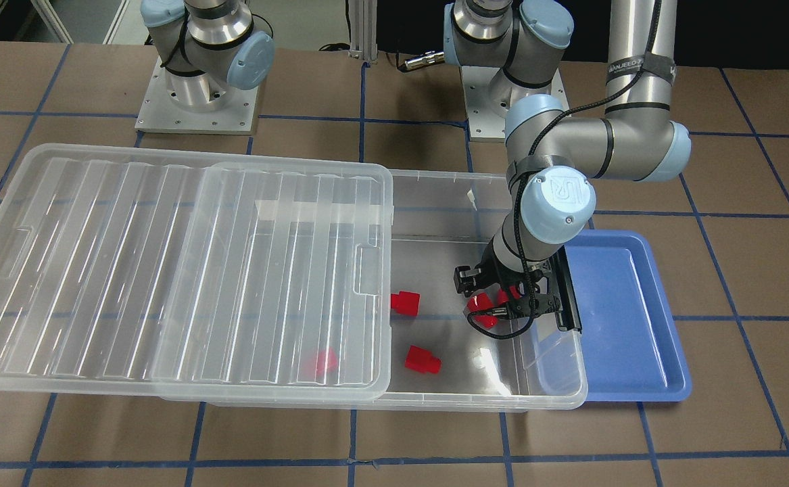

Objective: Place red block in blue tray from box

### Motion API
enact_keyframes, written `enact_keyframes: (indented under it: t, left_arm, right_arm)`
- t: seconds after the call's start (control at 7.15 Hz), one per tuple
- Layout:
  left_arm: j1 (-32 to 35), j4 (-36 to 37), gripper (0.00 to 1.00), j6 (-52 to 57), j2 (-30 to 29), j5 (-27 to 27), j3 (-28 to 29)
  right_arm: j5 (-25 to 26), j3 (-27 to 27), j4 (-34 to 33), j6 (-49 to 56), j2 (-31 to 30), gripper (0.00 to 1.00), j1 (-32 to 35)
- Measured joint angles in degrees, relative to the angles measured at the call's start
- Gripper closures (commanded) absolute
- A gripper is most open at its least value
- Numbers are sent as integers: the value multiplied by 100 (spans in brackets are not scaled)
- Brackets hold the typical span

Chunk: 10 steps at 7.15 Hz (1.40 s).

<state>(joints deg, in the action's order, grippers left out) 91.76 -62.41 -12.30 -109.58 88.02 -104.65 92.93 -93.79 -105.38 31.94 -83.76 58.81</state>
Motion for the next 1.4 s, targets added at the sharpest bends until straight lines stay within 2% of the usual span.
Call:
enact_keyframes:
  t: [0.42, 0.56, 1.12, 1.26, 1.4]
  left_arm:
    - [0, 69, 34, -3, -154, -15, 5]
    - [0, 118, 36, -13, -202, -29, 4]
    - [0, 201, 36, -61, -374, -46, -3]
    - [0, 225, 39, -67, -417, -45, -3]
    - [0, 244, 55, -72, -459, -42, -3]
  right_arm:
    - [11, 1328, 1819, -432, -73, 0, 267]
    - [6, 1558, 2131, -926, -92, 0, 584]
    - [-3, 1705, 2254, -3288, -95, 0, 2524]
    - [0, 1702, 2189, -3820, -80, 0, 2873]
    - [7, 1694, 2112, -4105, -62, 0, 3075]
